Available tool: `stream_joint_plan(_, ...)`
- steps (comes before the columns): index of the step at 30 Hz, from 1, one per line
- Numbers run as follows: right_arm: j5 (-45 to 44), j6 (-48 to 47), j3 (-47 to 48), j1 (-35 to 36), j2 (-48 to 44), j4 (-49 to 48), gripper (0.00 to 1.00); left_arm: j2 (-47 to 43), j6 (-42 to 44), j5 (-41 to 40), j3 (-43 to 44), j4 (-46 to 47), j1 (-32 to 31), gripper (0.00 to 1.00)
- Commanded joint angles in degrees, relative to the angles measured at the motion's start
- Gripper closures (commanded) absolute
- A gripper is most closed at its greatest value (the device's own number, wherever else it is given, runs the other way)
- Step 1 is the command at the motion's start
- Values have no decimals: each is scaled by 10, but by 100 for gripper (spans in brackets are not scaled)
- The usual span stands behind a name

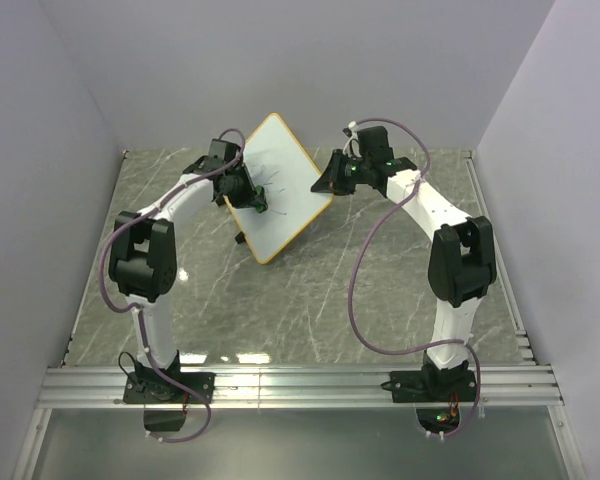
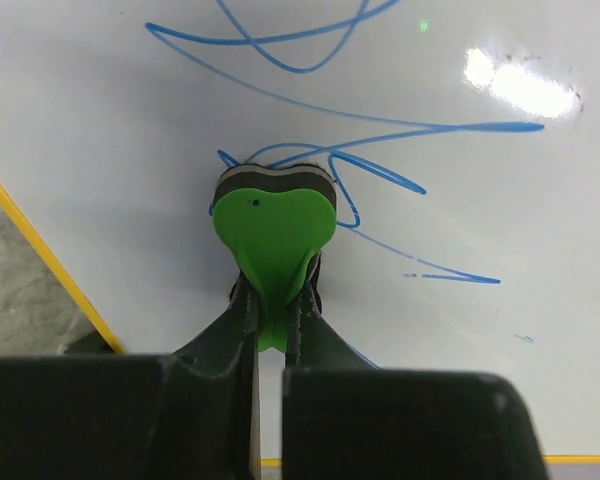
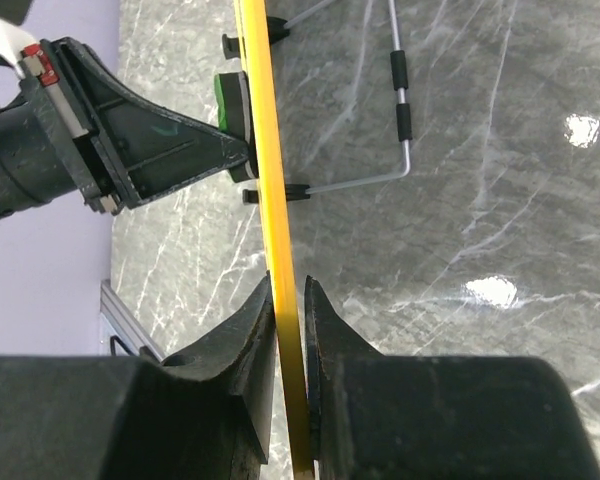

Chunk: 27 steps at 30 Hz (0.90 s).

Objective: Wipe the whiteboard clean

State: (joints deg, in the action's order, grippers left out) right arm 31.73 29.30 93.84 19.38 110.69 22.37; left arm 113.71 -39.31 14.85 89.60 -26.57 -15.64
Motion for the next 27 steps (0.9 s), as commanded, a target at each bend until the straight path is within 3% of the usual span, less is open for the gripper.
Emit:
stream_joint_plan(1, -40, -16, 10, 26, 14, 119, 100, 45, 44, 30, -15, -86, -97, 100)
stream_joint_plan(6, -42, -18, 12, 25, 19, 123, 100, 19, 27, 79, -5, -87, -141, 100)
stream_joint_plan(17, -41, -19, 14, 25, 26, 125, 100, 11, 17, 109, -47, -46, -142, 100)
stream_joint_plan(20, -43, -21, 18, 25, 26, 127, 100, 15, 23, 94, -41, -44, -133, 100)
stream_joint_plan(27, -39, -19, 8, 25, 19, 123, 100, 59, 27, 84, -3, -34, -20, 100)
